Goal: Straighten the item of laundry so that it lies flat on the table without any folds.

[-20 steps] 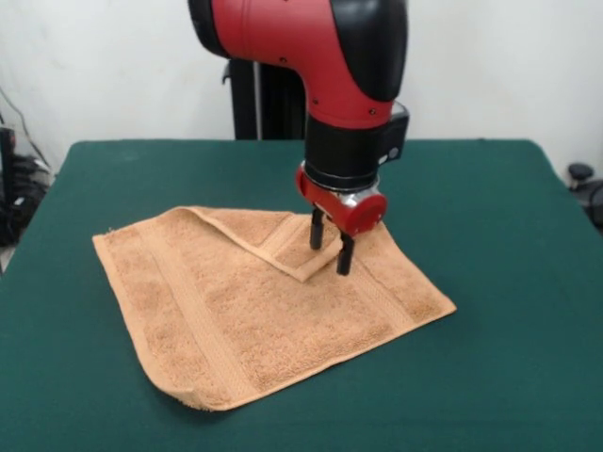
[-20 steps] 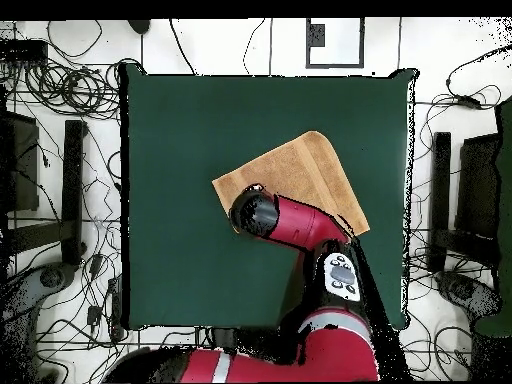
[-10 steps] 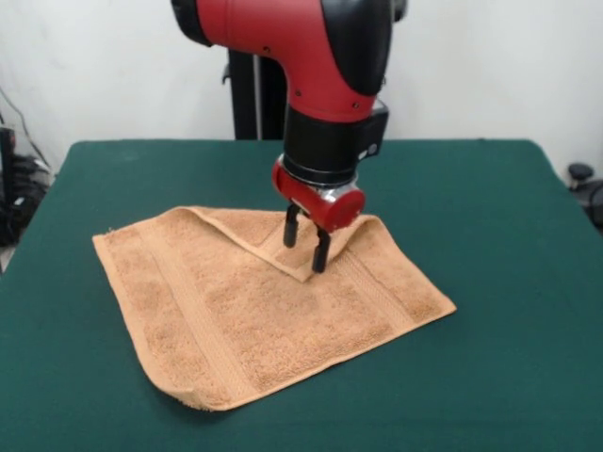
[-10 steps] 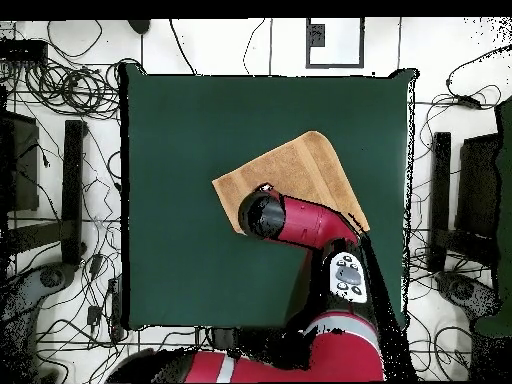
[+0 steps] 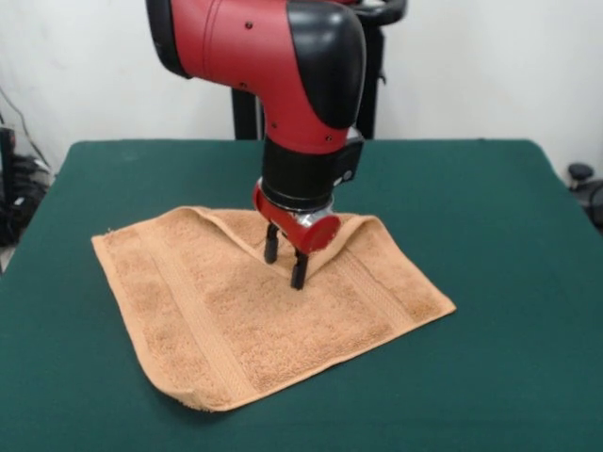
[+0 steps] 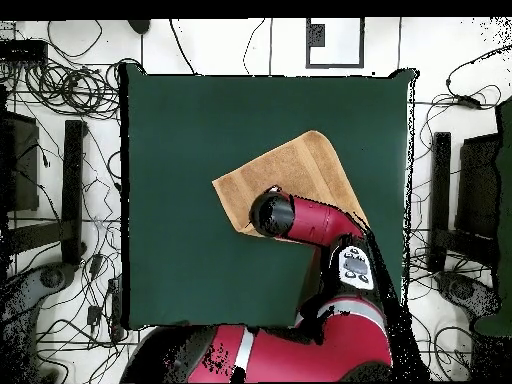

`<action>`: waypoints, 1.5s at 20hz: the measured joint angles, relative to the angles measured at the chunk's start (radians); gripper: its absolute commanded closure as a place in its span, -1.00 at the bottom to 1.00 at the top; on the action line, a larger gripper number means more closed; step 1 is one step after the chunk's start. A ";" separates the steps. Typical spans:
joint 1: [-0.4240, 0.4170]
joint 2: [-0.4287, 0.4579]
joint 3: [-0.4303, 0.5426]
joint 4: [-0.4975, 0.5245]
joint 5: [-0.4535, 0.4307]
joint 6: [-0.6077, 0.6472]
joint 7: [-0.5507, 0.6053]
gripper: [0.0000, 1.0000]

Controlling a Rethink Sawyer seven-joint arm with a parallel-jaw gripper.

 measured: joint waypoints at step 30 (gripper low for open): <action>0.005 0.003 -0.004 -0.009 0.000 0.014 0.000 -1.00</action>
